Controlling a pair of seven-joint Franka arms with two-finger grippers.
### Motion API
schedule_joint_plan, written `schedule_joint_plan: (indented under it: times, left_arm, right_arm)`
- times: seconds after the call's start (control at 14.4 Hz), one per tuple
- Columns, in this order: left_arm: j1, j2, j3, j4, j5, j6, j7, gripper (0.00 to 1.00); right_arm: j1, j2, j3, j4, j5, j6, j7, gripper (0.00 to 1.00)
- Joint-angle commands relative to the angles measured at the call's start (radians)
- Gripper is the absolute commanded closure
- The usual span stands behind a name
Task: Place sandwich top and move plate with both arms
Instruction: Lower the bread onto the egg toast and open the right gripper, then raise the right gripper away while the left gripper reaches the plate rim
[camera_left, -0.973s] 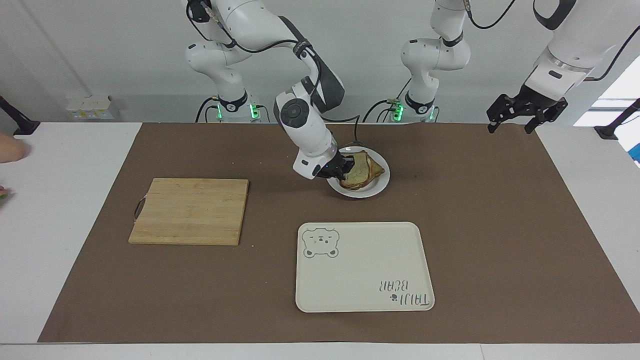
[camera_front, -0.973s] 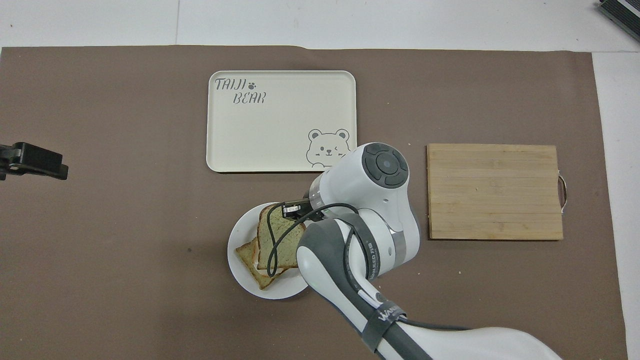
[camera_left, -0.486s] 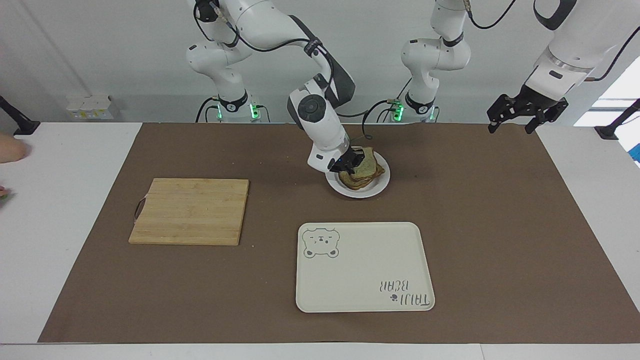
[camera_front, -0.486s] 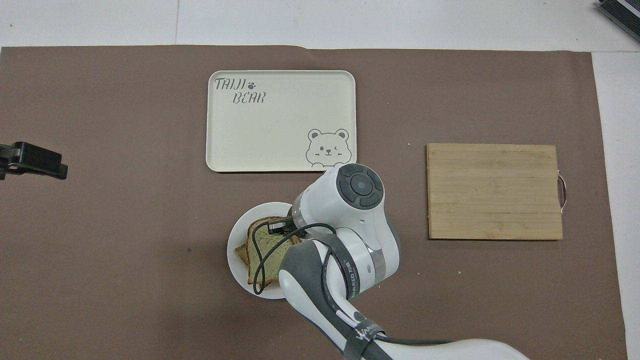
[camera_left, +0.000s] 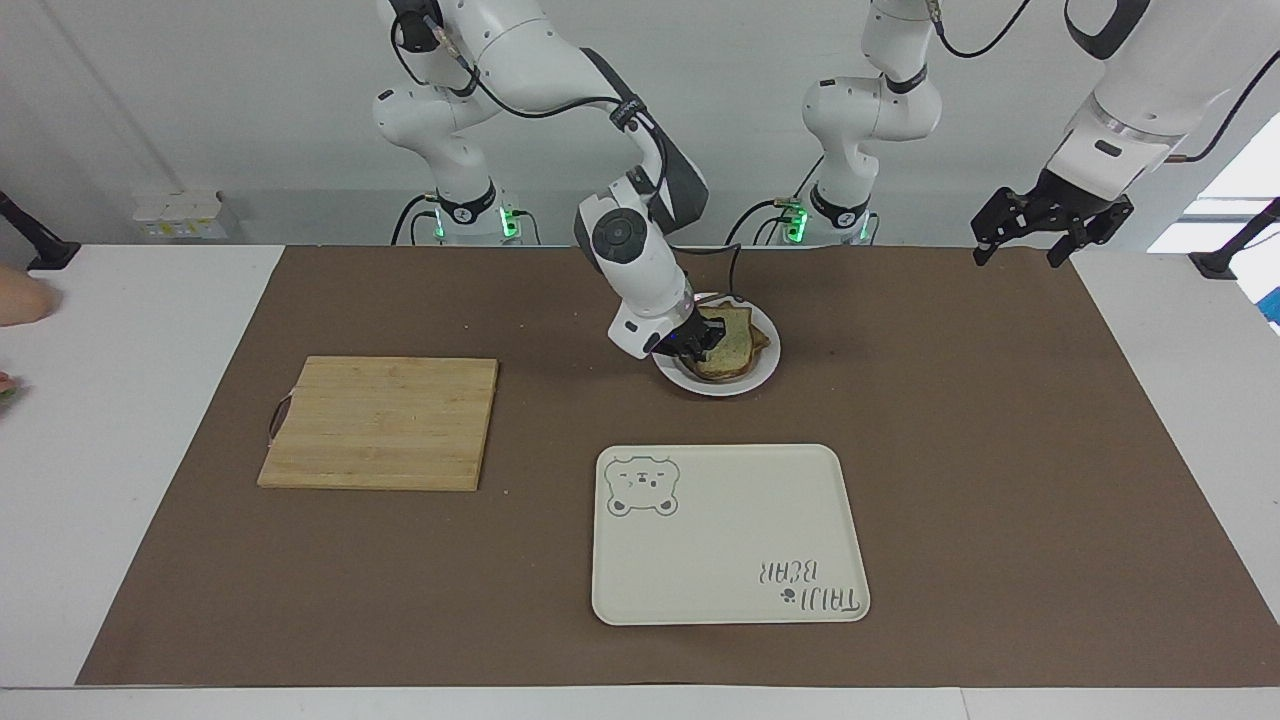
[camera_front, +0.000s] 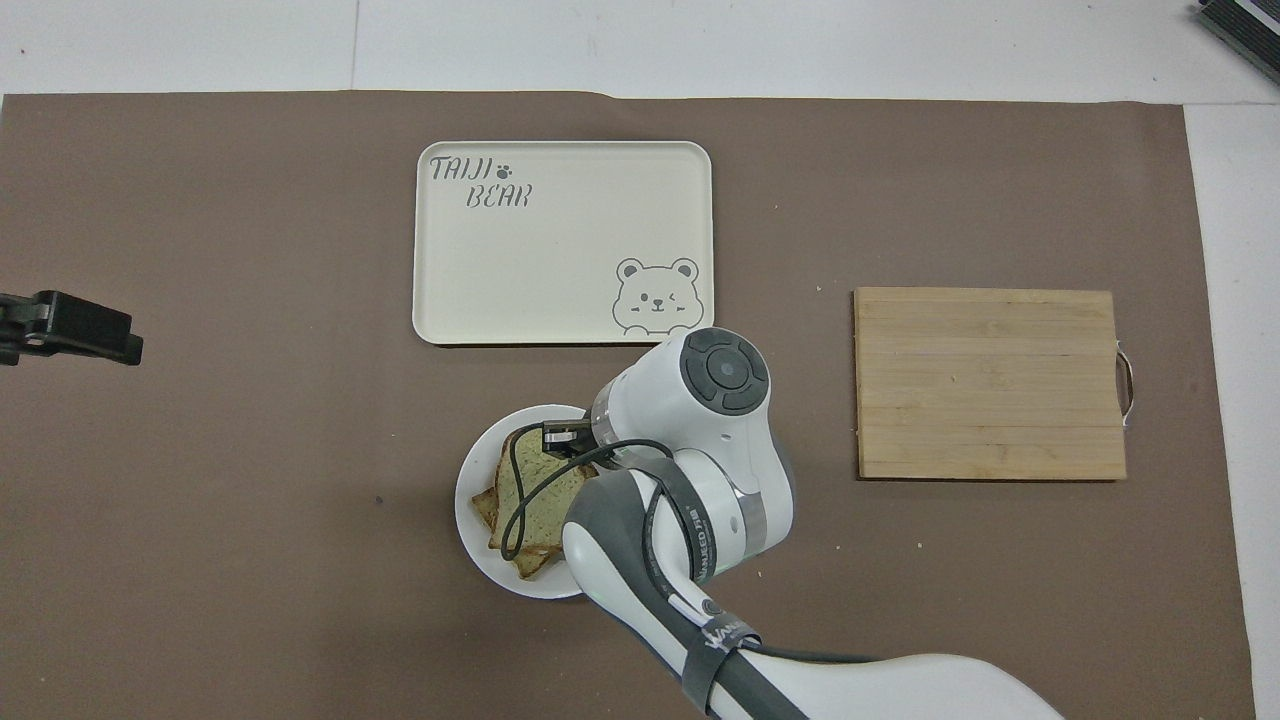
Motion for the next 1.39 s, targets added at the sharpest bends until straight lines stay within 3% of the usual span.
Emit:
schedule_joint_plan:
  times: [0.0, 0.07, 0.14, 0.21, 0.35, 0.69, 1.04, 1.32]
  left_arm:
    - [-0.002, -0.073, -0.002, -0.136, -0.014, 0.046, 0.005, 0.00]
    - [-0.002, -0.083, -0.005, -0.173, -0.018, 0.071, 0.005, 0.00]
    - [0.001, -0.092, -0.002, -0.213, -0.049, 0.098, 0.010, 0.00]
    - [0.004, -0.106, -0.002, -0.261, -0.086, 0.129, 0.013, 0.00]
    - [0.000, -0.136, -0.002, -0.359, -0.097, 0.207, 0.014, 0.00]
    - [-0.007, -0.139, -0.007, -0.515, -0.205, 0.348, 0.091, 0.00]
    - [-0.040, -0.094, -0.005, -0.677, -0.363, 0.531, 0.312, 0.00]
    - [-0.138, -0.046, -0.005, -0.785, -0.480, 0.716, 0.378, 0.00]
  right_arm:
    - [-0.001, -0.012, 0.002, -0.018, 0.025, 0.010, 0.015, 1.00]
    - [-0.001, -0.012, 0.001, -0.018, 0.025, 0.004, 0.015, 0.73]
    - [-0.001, -0.014, 0.002, -0.018, 0.014, 0.004, 0.003, 0.05]
    - [0.003, -0.014, 0.002, -0.016, 0.000, 0.008, -0.006, 0.00]
    - [0.003, -0.012, 0.002, -0.010, -0.034, 0.010, -0.012, 0.00]
    - [-0.007, -0.020, -0.004, -0.001, -0.253, 0.011, -0.002, 0.00]
    - [-0.093, -0.080, -0.015, 0.002, -0.319, -0.010, -0.005, 0.00]
    - [-0.171, -0.153, -0.015, 0.004, -0.420, -0.102, -0.005, 0.00]
